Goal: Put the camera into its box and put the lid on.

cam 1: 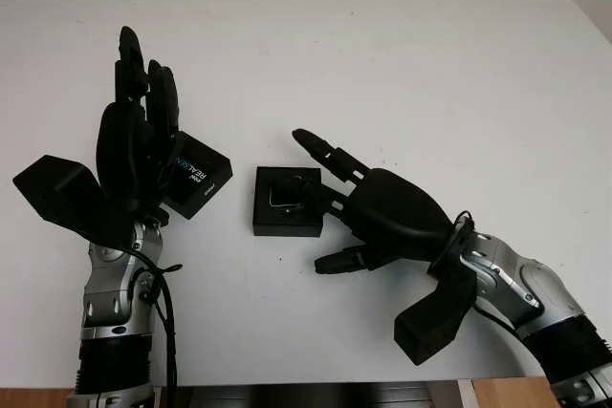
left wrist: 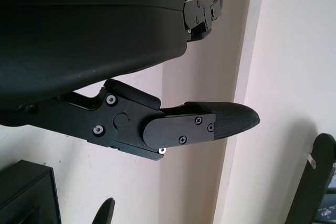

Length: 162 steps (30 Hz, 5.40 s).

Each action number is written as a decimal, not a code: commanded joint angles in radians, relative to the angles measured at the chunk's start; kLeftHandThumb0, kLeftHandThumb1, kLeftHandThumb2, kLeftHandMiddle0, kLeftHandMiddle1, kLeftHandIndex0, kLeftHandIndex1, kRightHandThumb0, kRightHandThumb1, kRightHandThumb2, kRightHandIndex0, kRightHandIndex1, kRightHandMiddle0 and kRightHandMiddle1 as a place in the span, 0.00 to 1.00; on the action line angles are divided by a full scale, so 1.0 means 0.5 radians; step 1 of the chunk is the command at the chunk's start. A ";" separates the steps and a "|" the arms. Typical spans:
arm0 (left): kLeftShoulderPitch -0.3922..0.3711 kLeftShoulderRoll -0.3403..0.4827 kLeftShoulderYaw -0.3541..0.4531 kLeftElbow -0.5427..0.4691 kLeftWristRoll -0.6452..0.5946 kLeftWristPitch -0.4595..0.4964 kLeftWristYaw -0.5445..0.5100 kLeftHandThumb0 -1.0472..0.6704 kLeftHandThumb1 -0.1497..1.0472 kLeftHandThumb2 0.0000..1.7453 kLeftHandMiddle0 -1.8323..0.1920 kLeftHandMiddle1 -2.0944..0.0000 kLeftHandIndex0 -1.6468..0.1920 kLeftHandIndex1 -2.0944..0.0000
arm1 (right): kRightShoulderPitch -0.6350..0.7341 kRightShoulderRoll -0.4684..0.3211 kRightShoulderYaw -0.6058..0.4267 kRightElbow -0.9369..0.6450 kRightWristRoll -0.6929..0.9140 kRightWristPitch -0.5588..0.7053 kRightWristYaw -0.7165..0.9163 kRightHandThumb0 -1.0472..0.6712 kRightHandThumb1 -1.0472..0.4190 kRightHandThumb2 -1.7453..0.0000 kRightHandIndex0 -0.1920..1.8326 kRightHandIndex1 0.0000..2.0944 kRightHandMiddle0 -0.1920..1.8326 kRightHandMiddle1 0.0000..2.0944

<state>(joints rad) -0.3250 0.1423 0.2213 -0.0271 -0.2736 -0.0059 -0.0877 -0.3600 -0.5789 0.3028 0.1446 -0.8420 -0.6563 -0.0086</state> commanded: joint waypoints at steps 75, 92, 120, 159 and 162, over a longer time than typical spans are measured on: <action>-0.315 1.578 -0.173 0.347 0.706 -0.036 -1.129 0.18 0.87 0.02 0.96 0.97 0.95 0.97 | -0.683 0.583 -0.974 0.520 2.460 1.677 0.749 0.24 0.00 0.62 0.07 0.02 0.00 0.10; -0.882 1.757 -0.722 0.930 1.403 -0.584 -1.340 0.36 0.79 0.03 1.00 0.99 0.99 0.98 | -0.727 0.537 -1.032 0.611 2.367 1.742 0.761 0.25 0.00 0.60 0.04 0.01 0.01 0.04; -0.940 1.514 -0.846 1.302 1.433 -0.749 -1.166 0.39 0.83 0.03 0.98 0.97 0.98 0.97 | -0.668 0.565 -1.012 0.653 2.179 1.577 0.724 0.26 0.00 0.57 0.06 0.03 0.03 0.03; -1.038 1.450 -1.077 1.308 1.724 -0.737 -1.207 0.41 0.83 0.03 0.90 0.97 0.94 0.97 | -0.623 0.566 -1.039 0.597 2.231 1.699 0.702 0.27 0.00 0.58 0.09 0.03 0.07 0.03; -1.029 1.453 -1.068 1.289 1.694 -0.743 -1.232 0.41 0.83 0.03 0.89 0.97 0.92 0.97 | -0.613 0.564 -1.041 0.577 2.226 1.717 0.683 0.27 0.00 0.58 0.10 0.04 0.07 0.03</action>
<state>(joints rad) -0.8607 0.8795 -0.3032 0.6233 0.5804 -0.3759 -0.6966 -0.6797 -0.2886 -0.2087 0.4582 0.2660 0.1957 0.3364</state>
